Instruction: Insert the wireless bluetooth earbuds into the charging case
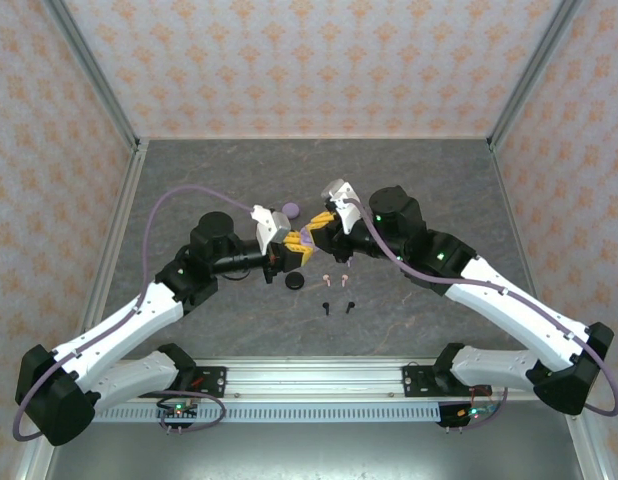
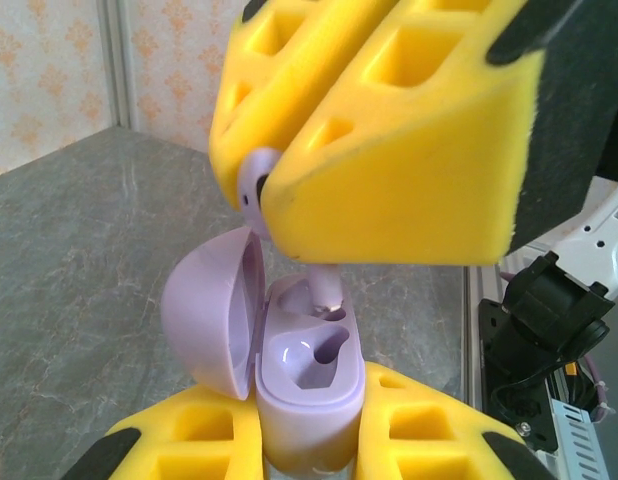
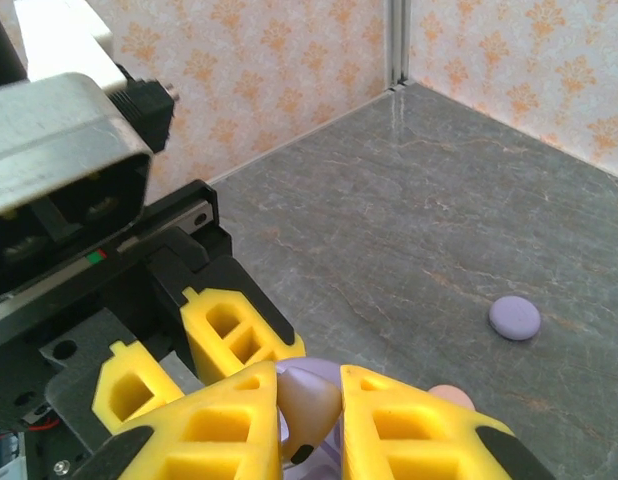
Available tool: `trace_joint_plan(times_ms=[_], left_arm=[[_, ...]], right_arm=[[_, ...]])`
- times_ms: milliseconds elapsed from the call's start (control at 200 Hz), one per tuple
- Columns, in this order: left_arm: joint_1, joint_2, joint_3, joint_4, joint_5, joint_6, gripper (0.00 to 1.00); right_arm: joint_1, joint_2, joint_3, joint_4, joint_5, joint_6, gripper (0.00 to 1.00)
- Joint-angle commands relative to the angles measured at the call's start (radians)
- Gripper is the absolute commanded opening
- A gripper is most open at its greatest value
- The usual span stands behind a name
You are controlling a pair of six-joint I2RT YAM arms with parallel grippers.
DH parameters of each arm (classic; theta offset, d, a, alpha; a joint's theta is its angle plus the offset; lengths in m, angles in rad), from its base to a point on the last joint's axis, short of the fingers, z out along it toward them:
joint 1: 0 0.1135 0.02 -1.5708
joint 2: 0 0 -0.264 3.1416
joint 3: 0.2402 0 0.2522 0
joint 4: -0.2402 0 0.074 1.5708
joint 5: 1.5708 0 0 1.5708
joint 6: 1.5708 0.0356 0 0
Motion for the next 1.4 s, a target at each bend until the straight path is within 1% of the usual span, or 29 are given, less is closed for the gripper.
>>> trace_joint_plan(times_ms=[0, 210, 465, 1026, 1391], left_arm=[[-0.013, 0.004, 0.036, 0.03, 0.017, 0.007, 0.0], [-0.017, 0.01, 0.045, 0.026, 0.014, 0.01, 0.0], [-0.018, 0.009, 0.046, 0.024, 0.007, 0.008, 0.0], [-0.019, 0.022, 0.046, 0.032, -0.004, -0.007, 0.0], [-0.019, 0.022, 0.049, 0.038, 0.001, -0.015, 0.0]], right_arm=[[0.006, -0.003, 0.028, -0.016, 0.027, -0.026, 0.17], [0.006, 0.001, 0.007, -0.022, 0.033, -0.025, 0.17], [0.007, 0.005, -0.008, -0.024, 0.013, -0.029, 0.17], [0.007, -0.036, -0.052, -0.006, 0.023, -0.031, 0.17], [0.008, -0.005, -0.053, 0.0, 0.013, -0.031, 0.17]])
